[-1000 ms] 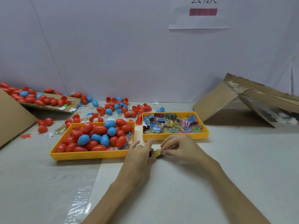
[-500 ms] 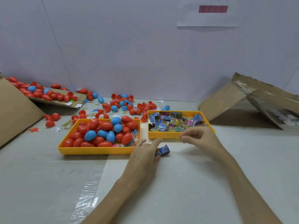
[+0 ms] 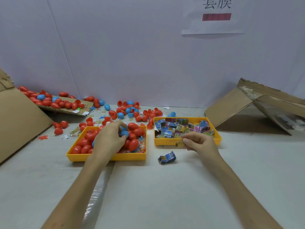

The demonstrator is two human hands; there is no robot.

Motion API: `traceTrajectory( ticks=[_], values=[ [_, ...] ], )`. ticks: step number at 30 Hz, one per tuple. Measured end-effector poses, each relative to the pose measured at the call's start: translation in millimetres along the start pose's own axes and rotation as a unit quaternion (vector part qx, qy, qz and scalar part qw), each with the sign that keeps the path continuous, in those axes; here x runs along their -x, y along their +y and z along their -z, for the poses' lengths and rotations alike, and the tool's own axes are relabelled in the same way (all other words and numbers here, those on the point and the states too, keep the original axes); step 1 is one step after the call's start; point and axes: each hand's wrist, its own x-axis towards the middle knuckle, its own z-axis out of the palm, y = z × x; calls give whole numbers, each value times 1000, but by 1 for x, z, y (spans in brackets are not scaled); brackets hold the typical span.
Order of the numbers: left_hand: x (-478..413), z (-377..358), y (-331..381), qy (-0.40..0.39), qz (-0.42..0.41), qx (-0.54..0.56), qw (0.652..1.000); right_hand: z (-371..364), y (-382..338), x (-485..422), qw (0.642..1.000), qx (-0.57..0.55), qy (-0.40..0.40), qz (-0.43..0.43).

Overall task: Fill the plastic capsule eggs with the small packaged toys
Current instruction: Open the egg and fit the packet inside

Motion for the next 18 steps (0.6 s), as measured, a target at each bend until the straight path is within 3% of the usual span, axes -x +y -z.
traceTrajectory(
  ticks=[4,7,10,14,18],
  values=[
    [3,-7,-4,3,-2,26,1000,1,1,-1,999,-26,5,-18],
    [8,-8,1,96,-64,74,991,-1,1,0,999,-31,3,-19],
    [20,-9,24,159,-151,214,952,-4,-3,0,998,-61,4,-27],
    [37,-23,64,68,-111,422,897,-13,-14,-1,985,-168,-1,-38],
    [50,-43,87,-53,-45,551,832,-16,-15,5,976,-216,-5,-17]
  ],
)
